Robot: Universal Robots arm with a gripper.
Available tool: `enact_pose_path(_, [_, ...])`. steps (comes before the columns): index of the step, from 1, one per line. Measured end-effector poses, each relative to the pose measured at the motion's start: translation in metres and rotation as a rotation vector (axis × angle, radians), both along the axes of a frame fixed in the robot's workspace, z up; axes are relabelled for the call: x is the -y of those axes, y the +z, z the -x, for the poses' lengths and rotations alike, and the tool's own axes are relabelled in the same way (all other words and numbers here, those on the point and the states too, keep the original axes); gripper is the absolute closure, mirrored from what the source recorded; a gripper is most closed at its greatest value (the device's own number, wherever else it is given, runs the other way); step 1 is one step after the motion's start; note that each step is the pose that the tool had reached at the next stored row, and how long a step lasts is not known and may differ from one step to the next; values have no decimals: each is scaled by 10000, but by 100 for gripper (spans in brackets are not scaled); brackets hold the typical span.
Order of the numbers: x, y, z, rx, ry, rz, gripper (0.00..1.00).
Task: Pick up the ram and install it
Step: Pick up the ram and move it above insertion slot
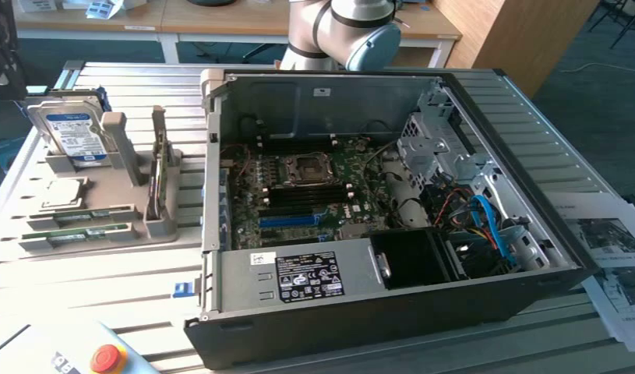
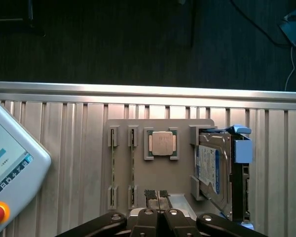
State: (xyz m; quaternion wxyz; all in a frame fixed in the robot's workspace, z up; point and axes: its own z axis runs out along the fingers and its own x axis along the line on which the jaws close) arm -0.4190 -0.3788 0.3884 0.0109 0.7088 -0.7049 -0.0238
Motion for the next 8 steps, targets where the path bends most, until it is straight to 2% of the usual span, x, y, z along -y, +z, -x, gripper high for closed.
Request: enact_pose_path(8, [0,0,0,0,214,60,90])
